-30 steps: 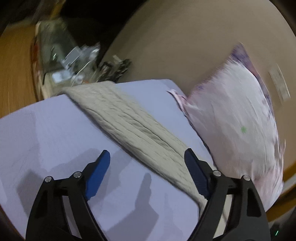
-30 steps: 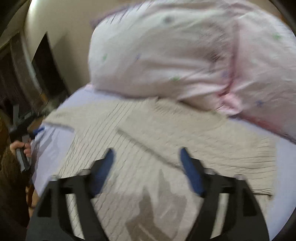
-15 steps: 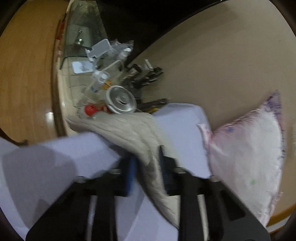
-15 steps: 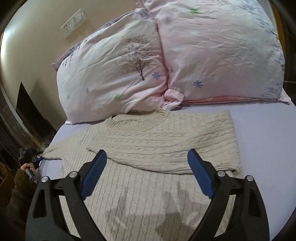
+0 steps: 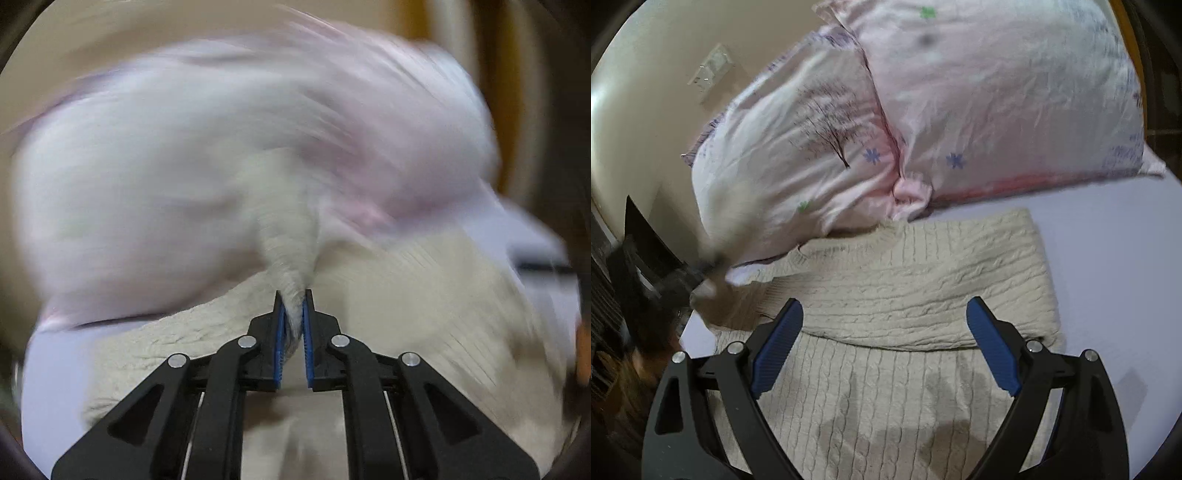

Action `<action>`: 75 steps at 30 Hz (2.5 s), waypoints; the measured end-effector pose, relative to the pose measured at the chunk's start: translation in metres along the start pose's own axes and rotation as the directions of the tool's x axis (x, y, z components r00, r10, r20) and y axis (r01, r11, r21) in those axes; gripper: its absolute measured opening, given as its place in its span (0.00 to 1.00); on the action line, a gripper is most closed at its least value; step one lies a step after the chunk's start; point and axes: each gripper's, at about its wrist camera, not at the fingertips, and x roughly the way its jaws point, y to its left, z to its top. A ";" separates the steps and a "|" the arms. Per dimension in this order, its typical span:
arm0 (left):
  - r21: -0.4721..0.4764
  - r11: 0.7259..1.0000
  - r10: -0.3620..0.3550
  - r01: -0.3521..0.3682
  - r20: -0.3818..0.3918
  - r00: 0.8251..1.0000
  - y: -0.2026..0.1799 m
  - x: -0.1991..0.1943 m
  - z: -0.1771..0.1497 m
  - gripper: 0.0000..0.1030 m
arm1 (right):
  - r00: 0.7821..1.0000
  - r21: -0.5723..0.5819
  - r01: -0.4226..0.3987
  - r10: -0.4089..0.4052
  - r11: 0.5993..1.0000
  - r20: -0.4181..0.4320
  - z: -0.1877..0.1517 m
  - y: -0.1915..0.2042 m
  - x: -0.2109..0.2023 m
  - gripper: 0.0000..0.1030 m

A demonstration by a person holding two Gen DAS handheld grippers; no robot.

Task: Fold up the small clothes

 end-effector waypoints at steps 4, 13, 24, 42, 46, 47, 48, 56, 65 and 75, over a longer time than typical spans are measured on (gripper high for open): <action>0.101 0.990 -0.087 0.097 -0.102 0.991 -0.051 0.016 -0.023 0.19 | 0.998 0.096 -0.012 0.018 0.995 -0.061 0.003 -0.024 0.010 0.84; -0.245 0.968 0.030 -0.057 -0.113 0.993 0.071 -0.087 -0.098 0.56 | 0.977 0.138 0.024 0.005 0.990 -0.211 -0.003 -0.033 0.055 0.52; -0.450 0.893 -0.092 -0.004 -0.191 0.977 0.087 -0.108 -0.174 0.62 | 0.982 -0.052 0.191 -0.190 0.980 0.010 0.019 0.004 0.021 0.06; -0.540 0.825 -0.244 0.168 -0.072 0.967 0.067 -0.153 -0.222 0.65 | 0.980 0.205 0.100 -0.061 0.974 -0.188 -0.123 -0.065 -0.105 0.55; -0.579 0.785 -0.297 0.222 -0.036 0.954 0.057 -0.167 -0.237 0.52 | 0.960 0.279 -0.134 0.195 0.951 -0.202 -0.163 -0.061 -0.124 0.51; -0.589 0.774 -0.307 0.231 -0.031 0.951 0.056 -0.170 -0.241 0.45 | 0.948 0.284 -0.181 0.244 0.942 -0.203 -0.171 -0.055 -0.125 0.51; -0.601 0.763 -0.318 0.239 -0.027 0.948 0.056 -0.171 -0.244 0.38 | 0.939 0.292 -0.211 0.277 0.933 -0.206 -0.176 -0.054 -0.126 0.49; -0.670 0.661 -0.417 0.338 0.046 0.908 0.064 -0.169 -0.243 0.06 | 0.895 0.338 -0.383 0.436 0.859 -0.094 -0.152 -0.045 -0.115 0.07; -0.648 0.697 -0.229 0.306 0.204 0.952 0.159 -0.112 -0.121 0.06 | 0.888 0.368 -0.460 0.410 0.808 0.209 0.014 -0.078 -0.064 0.07; -0.782 0.599 -0.214 0.172 0.050 0.975 0.216 0.023 -0.098 0.06 | 0.953 0.599 -0.294 0.278 0.745 0.122 0.040 -0.140 0.052 0.07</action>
